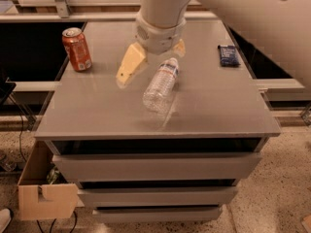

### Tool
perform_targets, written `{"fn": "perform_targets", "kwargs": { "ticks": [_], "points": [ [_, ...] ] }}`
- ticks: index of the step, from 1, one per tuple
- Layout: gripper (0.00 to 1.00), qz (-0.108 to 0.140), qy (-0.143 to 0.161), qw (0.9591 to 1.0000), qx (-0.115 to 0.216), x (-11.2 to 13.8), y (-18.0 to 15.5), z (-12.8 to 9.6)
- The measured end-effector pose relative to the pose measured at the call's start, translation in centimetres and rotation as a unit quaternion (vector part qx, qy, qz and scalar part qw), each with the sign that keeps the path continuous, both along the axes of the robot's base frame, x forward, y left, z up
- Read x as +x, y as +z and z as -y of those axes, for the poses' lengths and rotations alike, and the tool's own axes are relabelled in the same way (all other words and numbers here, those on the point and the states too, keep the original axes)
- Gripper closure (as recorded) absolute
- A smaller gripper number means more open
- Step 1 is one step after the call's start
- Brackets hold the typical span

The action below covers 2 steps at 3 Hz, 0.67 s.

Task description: Move water bottle near coke can

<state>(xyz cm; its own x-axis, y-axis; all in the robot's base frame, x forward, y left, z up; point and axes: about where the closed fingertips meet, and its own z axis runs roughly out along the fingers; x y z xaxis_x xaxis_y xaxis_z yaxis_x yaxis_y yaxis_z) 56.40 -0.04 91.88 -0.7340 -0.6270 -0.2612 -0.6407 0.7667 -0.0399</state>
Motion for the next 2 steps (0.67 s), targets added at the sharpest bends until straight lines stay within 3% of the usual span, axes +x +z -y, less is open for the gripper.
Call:
{"fn": "perform_targets", "kwargs": {
  "ticks": [2],
  "points": [
    [0.00, -0.064, -0.052, 0.9960, -0.036, 0.6, -3.7, -2.4]
  ]
}}
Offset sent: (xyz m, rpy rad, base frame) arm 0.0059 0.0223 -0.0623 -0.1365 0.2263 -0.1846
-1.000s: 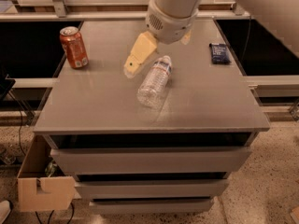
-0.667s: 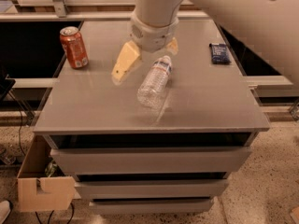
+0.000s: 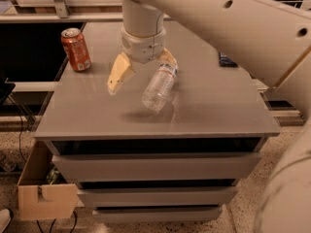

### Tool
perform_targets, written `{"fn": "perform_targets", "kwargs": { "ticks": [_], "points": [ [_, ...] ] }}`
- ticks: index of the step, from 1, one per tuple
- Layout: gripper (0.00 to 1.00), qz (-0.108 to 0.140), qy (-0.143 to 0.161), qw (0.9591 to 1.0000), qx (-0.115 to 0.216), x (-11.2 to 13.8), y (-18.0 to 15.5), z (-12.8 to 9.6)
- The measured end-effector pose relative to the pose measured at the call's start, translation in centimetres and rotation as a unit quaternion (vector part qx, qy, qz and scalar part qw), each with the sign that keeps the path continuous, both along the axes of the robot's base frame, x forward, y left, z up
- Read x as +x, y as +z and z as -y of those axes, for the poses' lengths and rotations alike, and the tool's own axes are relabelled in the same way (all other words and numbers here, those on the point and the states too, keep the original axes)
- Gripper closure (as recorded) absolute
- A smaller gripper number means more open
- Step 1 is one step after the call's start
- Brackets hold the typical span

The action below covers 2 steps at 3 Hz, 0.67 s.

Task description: Move water bottle near coke can

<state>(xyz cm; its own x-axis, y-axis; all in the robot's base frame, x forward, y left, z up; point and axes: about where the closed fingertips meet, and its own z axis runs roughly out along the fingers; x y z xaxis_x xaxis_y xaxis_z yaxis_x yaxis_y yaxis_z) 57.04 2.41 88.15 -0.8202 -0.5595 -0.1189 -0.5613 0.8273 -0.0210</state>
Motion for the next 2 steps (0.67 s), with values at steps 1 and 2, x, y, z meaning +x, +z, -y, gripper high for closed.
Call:
{"fn": "perform_targets", "kwargs": {
  "ticks": [1, 2],
  "points": [
    [0.00, -0.018, -0.028, 0.9993, -0.014, 0.4, -1.6, 0.8],
    [0.00, -0.031, -0.052, 0.9979, -0.022, 0.6, -3.1, 1.9]
  ]
}}
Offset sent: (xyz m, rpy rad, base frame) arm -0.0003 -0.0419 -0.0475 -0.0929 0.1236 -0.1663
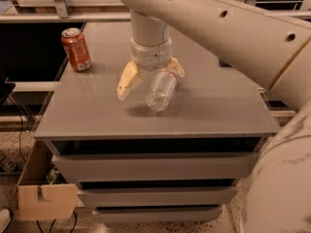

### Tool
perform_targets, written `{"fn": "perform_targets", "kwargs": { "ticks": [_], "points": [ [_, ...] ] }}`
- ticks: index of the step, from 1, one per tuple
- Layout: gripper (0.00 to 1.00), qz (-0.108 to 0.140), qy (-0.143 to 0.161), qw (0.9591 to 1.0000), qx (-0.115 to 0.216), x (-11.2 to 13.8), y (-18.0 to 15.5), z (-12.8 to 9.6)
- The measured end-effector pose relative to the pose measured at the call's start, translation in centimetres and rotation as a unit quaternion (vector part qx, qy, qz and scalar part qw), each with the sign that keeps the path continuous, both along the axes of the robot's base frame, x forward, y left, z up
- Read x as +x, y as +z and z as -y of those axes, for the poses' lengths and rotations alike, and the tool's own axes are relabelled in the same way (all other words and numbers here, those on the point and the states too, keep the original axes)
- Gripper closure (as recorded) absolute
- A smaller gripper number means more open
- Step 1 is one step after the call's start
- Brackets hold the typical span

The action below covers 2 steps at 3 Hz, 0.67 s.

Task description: Move water bottle near coke can

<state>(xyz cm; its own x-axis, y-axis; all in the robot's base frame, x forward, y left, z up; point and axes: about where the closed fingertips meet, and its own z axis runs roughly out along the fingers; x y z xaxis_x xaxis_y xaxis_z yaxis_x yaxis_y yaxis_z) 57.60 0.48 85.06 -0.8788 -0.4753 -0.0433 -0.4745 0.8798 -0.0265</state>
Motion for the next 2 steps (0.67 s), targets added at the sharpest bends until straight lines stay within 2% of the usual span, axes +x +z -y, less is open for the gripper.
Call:
{"fn": "perform_targets", "kwargs": {
  "ticks": [1, 2],
  "points": [
    [0.00, -0.012, -0.019, 0.9998, -0.004, 0.0, -1.4, 1.2],
    [0.17, -0.019, -0.035, 0.9991, -0.013, 0.2, -2.1, 2.4]
  ]
}}
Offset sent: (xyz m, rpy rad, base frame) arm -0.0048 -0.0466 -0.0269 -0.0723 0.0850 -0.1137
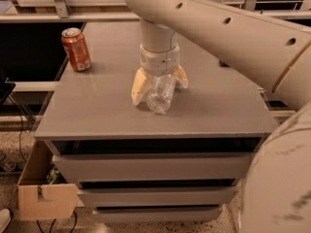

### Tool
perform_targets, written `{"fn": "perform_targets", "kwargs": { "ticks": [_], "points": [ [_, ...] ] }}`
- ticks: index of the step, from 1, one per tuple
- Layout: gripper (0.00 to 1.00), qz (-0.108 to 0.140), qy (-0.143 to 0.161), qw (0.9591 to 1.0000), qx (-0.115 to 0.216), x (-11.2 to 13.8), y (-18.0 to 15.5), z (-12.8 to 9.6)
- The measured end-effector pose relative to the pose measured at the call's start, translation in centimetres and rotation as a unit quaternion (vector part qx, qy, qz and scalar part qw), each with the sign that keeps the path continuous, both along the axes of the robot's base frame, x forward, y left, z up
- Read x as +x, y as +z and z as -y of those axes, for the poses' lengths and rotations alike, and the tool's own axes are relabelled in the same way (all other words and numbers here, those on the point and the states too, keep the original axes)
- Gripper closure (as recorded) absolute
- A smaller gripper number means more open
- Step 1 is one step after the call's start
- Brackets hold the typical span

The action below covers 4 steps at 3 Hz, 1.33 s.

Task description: Move water bottle near coke can

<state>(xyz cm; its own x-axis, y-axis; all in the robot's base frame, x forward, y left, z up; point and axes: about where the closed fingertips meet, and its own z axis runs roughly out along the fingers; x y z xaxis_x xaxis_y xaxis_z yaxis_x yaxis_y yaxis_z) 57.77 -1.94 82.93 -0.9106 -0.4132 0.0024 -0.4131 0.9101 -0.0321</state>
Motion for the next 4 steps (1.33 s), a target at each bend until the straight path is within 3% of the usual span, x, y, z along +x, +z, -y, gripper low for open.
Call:
{"fn": "perform_targets", "kwargs": {
  "ticks": [3, 4],
  "points": [
    [0.87, 0.017, 0.000, 0.9997, -0.018, 0.6, 1.8, 2.9],
    [1.00, 0.043, 0.013, 0.9986, -0.026, 1.2, 4.4, 4.3]
  ]
}}
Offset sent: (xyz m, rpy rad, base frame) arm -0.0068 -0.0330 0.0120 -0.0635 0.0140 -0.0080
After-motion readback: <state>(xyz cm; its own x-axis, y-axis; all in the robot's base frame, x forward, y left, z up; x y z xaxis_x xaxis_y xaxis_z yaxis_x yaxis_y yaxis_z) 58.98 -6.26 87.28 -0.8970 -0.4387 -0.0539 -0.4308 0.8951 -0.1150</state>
